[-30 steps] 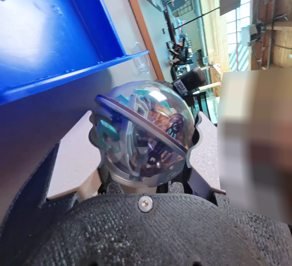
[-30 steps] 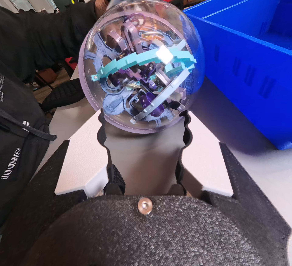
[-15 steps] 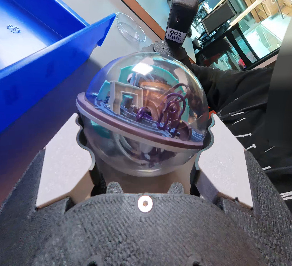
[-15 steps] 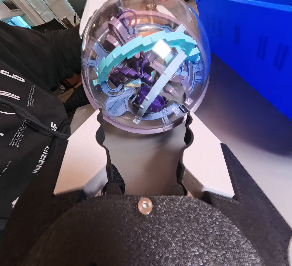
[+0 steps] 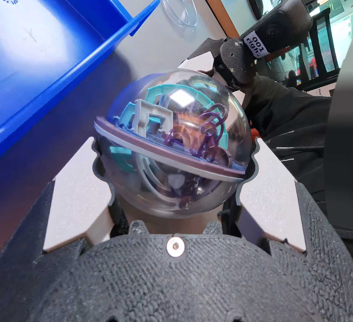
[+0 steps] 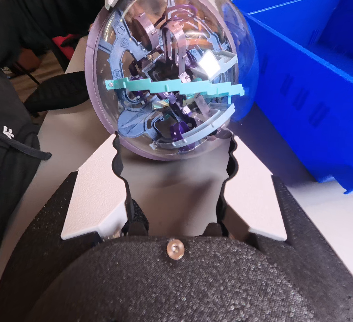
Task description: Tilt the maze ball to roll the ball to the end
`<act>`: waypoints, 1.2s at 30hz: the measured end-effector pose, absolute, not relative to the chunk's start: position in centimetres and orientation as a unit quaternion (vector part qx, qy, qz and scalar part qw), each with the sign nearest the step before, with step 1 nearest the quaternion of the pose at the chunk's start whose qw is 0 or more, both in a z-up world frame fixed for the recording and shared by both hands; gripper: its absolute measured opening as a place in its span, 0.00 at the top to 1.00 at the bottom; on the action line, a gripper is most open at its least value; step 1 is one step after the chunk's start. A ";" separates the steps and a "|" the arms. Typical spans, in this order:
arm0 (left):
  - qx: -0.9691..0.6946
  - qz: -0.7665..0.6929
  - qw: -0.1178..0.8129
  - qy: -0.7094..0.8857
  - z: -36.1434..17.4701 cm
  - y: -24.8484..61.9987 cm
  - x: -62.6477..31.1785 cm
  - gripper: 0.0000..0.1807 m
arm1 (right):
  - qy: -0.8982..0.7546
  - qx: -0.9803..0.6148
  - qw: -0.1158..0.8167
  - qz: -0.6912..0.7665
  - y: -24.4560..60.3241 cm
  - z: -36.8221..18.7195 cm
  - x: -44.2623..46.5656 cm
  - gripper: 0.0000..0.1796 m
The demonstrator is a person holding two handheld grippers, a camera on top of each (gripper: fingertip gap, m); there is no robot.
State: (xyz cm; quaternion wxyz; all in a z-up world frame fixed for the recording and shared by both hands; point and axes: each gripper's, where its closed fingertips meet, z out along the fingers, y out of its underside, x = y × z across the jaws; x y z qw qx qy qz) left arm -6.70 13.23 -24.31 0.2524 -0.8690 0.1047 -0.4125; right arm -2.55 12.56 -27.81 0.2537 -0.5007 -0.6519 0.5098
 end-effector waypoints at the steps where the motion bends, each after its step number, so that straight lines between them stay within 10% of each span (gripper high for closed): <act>1: -0.872 -0.411 0.245 0.104 -24.3 13.3 -6.7 0.17 | -0.651 -0.502 0.252 0.511 12.5 -27.9 -2.6 0.38; 25: -0.911 -0.347 0.175 0.138 -24.5 14.3 -6.0 0.21 | -0.672 -0.488 0.261 0.493 11.4 -28.7 -2.6 0.50; 36: -0.831 -0.431 0.336 0.105 -23.1 10.2 -9.9 0.22 | -0.676 -0.471 0.276 0.495 10.4 -28.2 -3.3 0.56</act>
